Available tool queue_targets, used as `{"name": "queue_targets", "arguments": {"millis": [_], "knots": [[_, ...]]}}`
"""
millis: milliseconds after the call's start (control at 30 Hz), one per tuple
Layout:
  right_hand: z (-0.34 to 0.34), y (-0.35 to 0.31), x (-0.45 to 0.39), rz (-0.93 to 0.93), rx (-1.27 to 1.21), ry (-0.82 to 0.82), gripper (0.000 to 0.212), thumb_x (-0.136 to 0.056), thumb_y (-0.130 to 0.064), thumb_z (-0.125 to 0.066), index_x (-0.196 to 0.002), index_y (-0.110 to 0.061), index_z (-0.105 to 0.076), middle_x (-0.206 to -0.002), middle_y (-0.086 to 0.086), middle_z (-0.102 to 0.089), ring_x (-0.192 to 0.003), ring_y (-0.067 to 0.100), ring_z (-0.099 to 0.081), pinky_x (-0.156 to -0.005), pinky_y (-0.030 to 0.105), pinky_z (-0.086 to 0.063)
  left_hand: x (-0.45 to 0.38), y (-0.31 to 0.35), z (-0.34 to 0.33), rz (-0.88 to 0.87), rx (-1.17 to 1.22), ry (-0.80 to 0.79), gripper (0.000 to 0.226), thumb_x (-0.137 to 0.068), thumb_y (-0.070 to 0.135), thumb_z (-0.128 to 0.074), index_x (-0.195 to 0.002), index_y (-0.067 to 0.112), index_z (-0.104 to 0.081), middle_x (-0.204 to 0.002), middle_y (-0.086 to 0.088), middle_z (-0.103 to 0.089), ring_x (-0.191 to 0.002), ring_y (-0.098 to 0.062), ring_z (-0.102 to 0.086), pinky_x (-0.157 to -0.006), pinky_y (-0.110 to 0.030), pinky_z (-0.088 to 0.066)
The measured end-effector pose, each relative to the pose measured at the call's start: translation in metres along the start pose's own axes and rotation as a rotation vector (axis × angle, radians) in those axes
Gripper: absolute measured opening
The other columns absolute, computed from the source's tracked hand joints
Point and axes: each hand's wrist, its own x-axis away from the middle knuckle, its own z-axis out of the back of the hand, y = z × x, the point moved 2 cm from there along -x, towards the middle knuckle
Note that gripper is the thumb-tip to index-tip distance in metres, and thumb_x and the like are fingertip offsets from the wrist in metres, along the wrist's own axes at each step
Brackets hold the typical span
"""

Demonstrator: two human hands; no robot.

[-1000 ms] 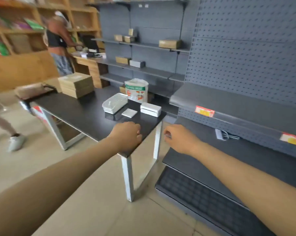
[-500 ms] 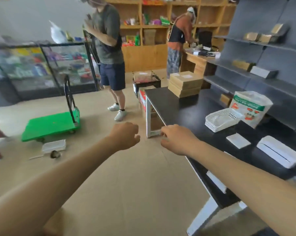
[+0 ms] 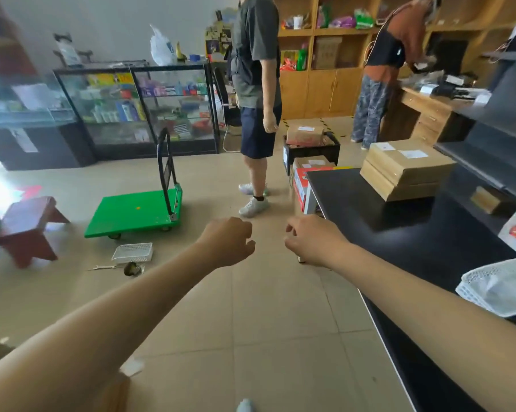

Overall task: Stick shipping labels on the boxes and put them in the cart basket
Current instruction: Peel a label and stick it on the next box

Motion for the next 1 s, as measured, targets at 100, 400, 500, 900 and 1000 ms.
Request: {"name": "queue_targets", "arguments": {"millis": [100, 400, 500, 900, 1000], "knots": [[-0.004, 0.018, -0.056, -0.02, -0.01, 0.001, 0.026, -0.089, -0.031, -0.046, -0.107, -0.019, -0.059, -0.106, 0.001, -0.061, -0.095, 0.022, -0.056, -0.075, 0.033, -0.047, -0.063, -0.019, -0.003, -0.042, -0.004, -0.01, 0.035, -0.093, 0.044, -0.046, -0.117, 0.023, -0.06, -0.109, 0.003, -0.062, -0.099, -0.02, -0.059, -0.07, -0.028, -0.039], [0.006, 0.101, -0.192, -0.168, 0.017, 0.0, 0.018, -0.092, -0.031, -0.047, -0.103, -0.021, -0.058, -0.105, 0.0, -0.062, -0.09, 0.019, -0.058, -0.075, 0.037, -0.055, -0.245, -0.025, 0.016, -0.186, 0.01, 0.004, 0.031, -0.095, 0.036, -0.046, -0.111, 0.016, -0.061, -0.104, -0.003, -0.065, -0.083, -0.017, -0.059, -0.058, -0.021, -0.035], [0.007, 0.143, -0.233, -0.217, 0.045, 0.028, 0.021, -0.093, -0.031, -0.046, -0.105, -0.02, -0.059, -0.104, 0.0, -0.062, -0.089, 0.019, -0.058, -0.076, 0.038, -0.055, -0.308, -0.015, 0.01, -0.22, 0.012, -0.013, 0.028, -0.095, 0.036, -0.048, -0.108, 0.016, -0.062, -0.099, -0.003, -0.065, -0.072, -0.011, -0.05, -0.048, -0.018, -0.024], [0.042, 0.305, -0.353, -0.383, 0.026, 0.054, 0.024, -0.094, -0.034, -0.046, -0.107, -0.019, -0.059, -0.102, 0.001, -0.062, -0.089, 0.019, -0.057, -0.069, 0.03, -0.044, -0.552, 0.053, 0.014, -0.447, -0.03, 0.005, 0.032, -0.093, 0.043, -0.047, -0.105, 0.019, -0.064, -0.098, 0.0, -0.066, -0.083, -0.016, -0.061, -0.06, -0.024, -0.043], [0.045, 0.339, -0.37, -0.471, 0.047, 0.019, 0.029, -0.096, -0.035, -0.043, -0.114, -0.017, -0.056, -0.111, 0.003, -0.06, -0.1, 0.023, -0.057, -0.075, 0.032, -0.045, -0.597, 0.077, 0.011, -0.534, -0.076, -0.022, 0.033, -0.092, 0.042, -0.045, -0.106, 0.017, -0.063, -0.101, -0.003, -0.065, -0.089, -0.022, -0.061, -0.071, -0.032, -0.051]]}}
